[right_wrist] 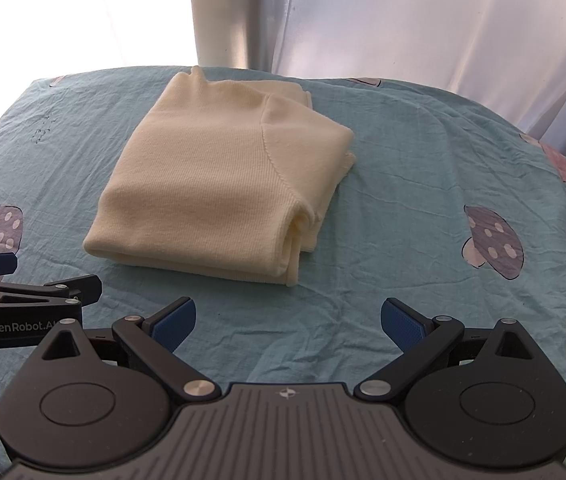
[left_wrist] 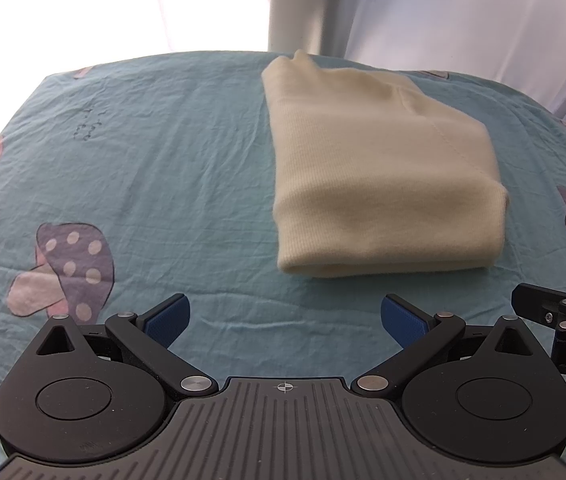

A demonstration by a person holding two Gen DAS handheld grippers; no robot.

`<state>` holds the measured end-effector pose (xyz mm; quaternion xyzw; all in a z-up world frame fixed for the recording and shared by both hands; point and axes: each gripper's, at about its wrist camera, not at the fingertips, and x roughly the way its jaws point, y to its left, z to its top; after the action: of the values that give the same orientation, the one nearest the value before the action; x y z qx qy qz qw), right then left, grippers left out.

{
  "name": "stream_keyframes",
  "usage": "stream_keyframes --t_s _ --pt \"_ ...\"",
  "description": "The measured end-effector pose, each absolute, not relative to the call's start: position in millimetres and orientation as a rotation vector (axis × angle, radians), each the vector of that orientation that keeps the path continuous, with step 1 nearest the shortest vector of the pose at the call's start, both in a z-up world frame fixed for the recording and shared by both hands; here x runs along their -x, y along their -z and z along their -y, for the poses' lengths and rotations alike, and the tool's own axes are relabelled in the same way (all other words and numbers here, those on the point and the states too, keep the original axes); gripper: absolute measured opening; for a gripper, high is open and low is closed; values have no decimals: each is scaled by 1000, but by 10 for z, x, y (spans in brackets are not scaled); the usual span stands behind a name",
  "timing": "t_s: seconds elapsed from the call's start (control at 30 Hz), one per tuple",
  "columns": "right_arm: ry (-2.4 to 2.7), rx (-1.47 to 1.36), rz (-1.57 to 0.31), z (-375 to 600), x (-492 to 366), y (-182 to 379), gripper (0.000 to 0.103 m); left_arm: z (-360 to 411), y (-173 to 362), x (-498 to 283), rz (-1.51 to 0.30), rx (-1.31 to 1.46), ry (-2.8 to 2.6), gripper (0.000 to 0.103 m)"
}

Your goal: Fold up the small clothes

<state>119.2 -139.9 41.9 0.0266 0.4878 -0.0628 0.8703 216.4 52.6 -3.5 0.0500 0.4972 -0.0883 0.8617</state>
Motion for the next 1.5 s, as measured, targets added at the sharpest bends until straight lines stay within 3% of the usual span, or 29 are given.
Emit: stream_keyframes --t_s 1.5 --pt "130 -51 -1007 1369 -1178 -442 99 -513 -12 -2137 -1038 -97 169 103"
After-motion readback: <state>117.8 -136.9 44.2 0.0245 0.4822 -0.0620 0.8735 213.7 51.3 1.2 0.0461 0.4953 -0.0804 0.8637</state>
